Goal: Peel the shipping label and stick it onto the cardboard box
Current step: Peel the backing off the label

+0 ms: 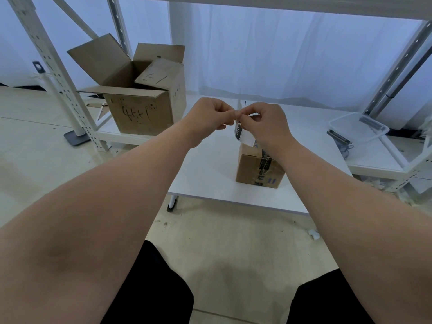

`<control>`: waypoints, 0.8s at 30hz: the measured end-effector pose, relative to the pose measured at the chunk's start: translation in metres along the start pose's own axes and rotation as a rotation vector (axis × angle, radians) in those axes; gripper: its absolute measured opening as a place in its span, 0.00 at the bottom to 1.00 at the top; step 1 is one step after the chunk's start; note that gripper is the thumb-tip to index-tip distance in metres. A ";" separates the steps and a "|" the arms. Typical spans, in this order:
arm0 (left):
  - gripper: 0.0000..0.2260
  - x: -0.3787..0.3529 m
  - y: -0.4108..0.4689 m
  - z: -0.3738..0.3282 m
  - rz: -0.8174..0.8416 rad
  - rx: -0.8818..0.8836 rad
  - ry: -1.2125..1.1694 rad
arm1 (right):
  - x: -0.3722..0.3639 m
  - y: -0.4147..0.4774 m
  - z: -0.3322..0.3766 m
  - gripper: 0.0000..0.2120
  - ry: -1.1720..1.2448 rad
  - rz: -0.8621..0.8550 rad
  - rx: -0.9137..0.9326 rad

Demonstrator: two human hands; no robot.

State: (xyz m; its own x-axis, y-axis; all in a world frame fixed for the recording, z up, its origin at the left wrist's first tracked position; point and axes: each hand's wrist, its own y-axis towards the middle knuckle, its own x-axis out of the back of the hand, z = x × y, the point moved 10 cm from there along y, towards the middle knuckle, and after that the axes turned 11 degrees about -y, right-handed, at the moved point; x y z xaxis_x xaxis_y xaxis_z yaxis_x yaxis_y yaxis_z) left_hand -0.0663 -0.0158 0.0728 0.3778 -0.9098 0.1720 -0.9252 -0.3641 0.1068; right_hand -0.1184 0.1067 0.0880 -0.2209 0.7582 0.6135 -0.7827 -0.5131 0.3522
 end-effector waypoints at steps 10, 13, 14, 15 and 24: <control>0.07 -0.003 0.001 0.005 0.008 0.031 0.070 | -0.001 -0.001 0.000 0.05 -0.066 0.027 0.024; 0.04 -0.005 -0.001 0.003 0.004 0.027 0.070 | 0.000 -0.003 -0.004 0.04 -0.032 0.026 -0.009; 0.03 -0.005 -0.001 0.002 0.002 0.024 0.064 | 0.001 -0.003 -0.007 0.04 -0.007 0.022 -0.031; 0.03 -0.006 -0.002 0.002 0.000 0.020 0.060 | 0.003 -0.003 -0.010 0.03 0.033 0.013 -0.059; 0.05 -0.006 -0.004 -0.007 -0.007 -0.045 0.060 | -0.001 -0.004 -0.021 0.08 0.388 0.036 -0.208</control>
State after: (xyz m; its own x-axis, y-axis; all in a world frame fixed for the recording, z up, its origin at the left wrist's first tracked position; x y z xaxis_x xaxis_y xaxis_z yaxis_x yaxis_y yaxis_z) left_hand -0.0645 -0.0078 0.0787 0.3868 -0.8931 0.2298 -0.9207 -0.3597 0.1516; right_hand -0.1270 0.1163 0.0710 -0.4213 0.8564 0.2984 -0.8621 -0.4803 0.1614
